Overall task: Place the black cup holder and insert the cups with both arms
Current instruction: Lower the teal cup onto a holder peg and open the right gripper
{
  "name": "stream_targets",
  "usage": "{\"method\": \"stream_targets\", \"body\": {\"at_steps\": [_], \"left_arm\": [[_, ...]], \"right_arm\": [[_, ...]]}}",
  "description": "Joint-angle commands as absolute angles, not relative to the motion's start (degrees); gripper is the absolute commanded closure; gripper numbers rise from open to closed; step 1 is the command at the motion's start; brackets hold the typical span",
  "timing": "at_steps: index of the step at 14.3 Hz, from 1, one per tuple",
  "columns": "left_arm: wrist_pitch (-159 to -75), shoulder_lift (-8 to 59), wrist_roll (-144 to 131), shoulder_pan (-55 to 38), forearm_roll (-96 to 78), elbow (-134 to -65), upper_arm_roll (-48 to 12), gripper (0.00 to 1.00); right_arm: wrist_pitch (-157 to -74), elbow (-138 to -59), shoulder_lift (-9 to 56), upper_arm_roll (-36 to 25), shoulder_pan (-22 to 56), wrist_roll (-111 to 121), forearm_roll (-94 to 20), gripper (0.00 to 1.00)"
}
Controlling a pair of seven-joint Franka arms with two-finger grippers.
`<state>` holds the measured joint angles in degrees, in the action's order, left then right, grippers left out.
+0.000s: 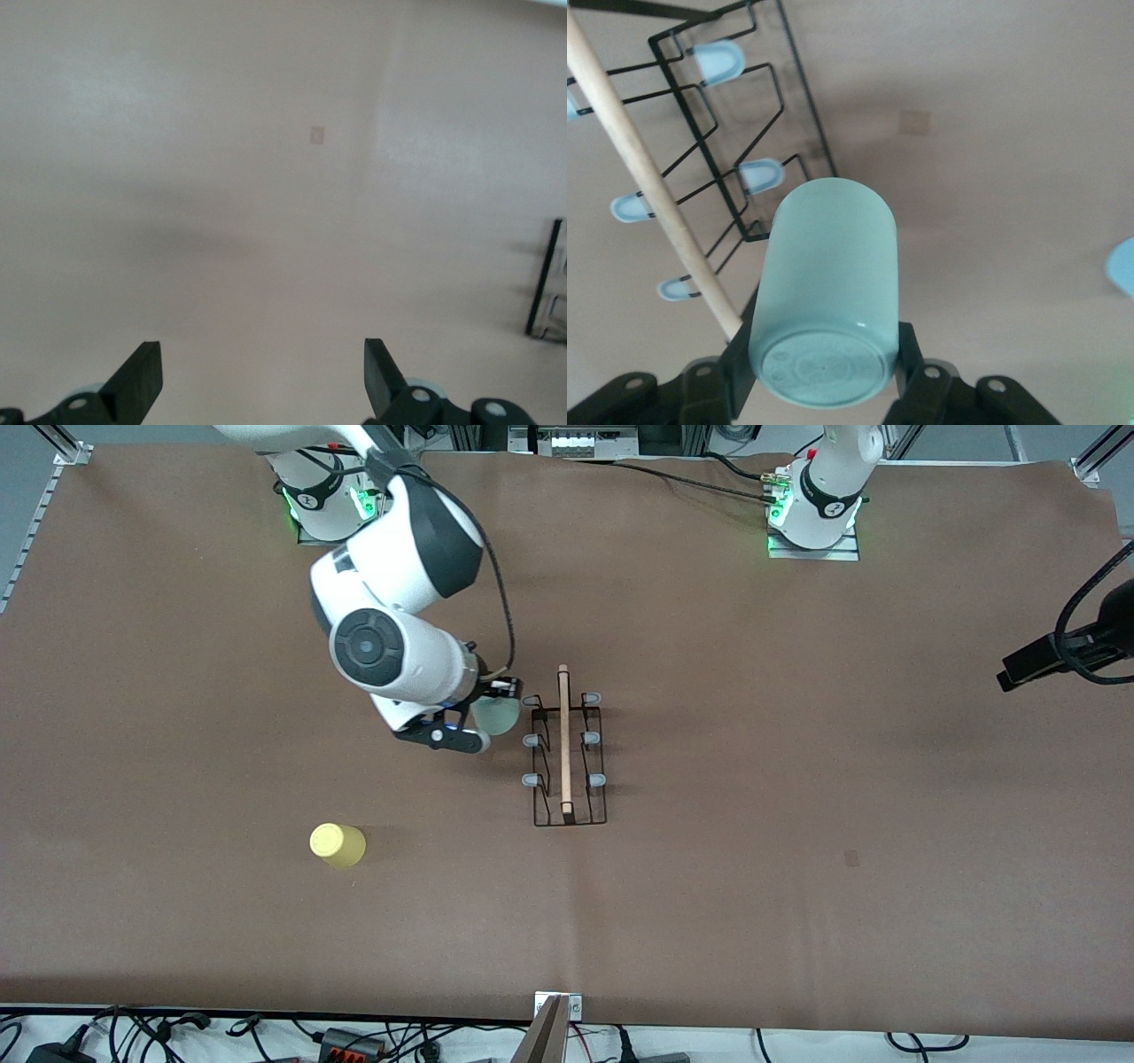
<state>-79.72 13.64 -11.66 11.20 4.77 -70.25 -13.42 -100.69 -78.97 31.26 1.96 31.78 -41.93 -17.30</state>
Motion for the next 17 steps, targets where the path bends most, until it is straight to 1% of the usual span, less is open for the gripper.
{"method": "stream_targets", "body": {"at_steps": [1, 8, 9, 10, 11, 12, 13, 14, 16, 17], "left_arm": [[-80.0, 13.8, -9.7, 10.3, 5.4, -71.1, -14.7, 0.0], [-80.9, 13.7, -9.5, 11.0, 5.0, -70.8, -14.4, 0.0], [-82.1, 13.0, -9.8, 11.0, 4.7, -71.2, -14.1, 0.0], [-83.7, 10.9, -9.8, 10.2, 4.7, -74.0, -12.5, 0.0], [-87.2, 6.0, -9.8, 8.5, 4.6, -81.9, -9.3, 0.0], [-91.3, 1.7, -9.7, 7.3, 4.2, -89.7, -8.0, 0.0], [-93.8, -0.4, -9.8, 7.6, 4.0, -95.0, -7.7, 0.0], [-94.1, -0.7, -9.6, 8.3, 3.2, -95.9, -7.6, 0.0], [-95.5, -0.5, -9.6, 8.5, 2.5, -95.0, -7.6, 0.0], [-97.2, -0.4, -9.8, 8.4, 2.5, -94.4, -7.8, 0.0]], "right_arm": [[-101.7, -77.7, 33.1, 1.4, 33.3, -43.9, -19.0, 0.73], [-102.6, -77.7, 36.5, 1.4, 35.2, -44.0, -21.1, 0.72], [-102.6, -77.7, 36.7, 1.4, 35.2, -43.9, -21.0, 0.7], [-102.5, -77.7, 37.2, 1.4, 35.2, -43.9, -20.8, 0.62], [-102.6, -77.7, 37.4, 1.3, 35.2, -44.0, -20.8, 0.08], [-102.5, -77.6, 37.4, 1.1, 35.1, -44.1, -20.9, 0.0], [-102.5, -77.3, 37.0, 0.9, 34.8, -44.6, -20.9, 0.0], [-102.4, -76.5, 36.7, 0.8, 34.5, -46.2, -20.9, 0.0], [-101.5, -73.6, 36.7, -0.1, 33.5, -48.2, -20.5, 0.0], [-101.5, -72.8, 36.6, -1.8, 33.2, -48.5, -20.4, 0.0]]}}
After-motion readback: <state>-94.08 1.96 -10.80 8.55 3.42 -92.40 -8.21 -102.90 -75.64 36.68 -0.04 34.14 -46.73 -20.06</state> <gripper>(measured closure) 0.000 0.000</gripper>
